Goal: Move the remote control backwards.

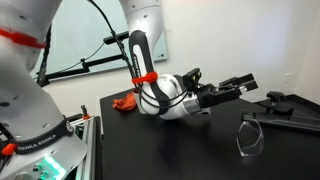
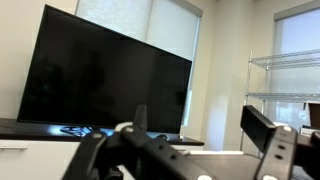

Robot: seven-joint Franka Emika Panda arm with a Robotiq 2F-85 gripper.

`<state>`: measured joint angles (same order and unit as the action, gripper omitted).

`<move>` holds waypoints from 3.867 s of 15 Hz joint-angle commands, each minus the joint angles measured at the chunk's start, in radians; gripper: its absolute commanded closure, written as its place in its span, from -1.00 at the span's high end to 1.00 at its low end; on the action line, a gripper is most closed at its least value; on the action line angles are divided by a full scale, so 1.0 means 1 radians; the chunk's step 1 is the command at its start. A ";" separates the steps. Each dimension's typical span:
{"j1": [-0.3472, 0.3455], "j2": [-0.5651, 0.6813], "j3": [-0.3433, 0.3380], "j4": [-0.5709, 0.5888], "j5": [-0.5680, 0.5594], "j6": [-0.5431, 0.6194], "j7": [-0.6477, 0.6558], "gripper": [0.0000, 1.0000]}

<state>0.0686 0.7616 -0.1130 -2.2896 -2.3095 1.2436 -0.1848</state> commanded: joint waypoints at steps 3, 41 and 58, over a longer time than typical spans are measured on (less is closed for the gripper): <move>-0.011 0.001 0.011 0.000 -0.004 -0.007 -0.003 0.99; -0.281 -0.356 0.006 0.098 -0.027 1.647 -0.038 1.00; -0.159 -0.277 -0.239 0.173 0.080 2.063 0.066 1.00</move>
<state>-0.2055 0.4694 -0.2139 -2.0880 -2.3254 3.2833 -0.1768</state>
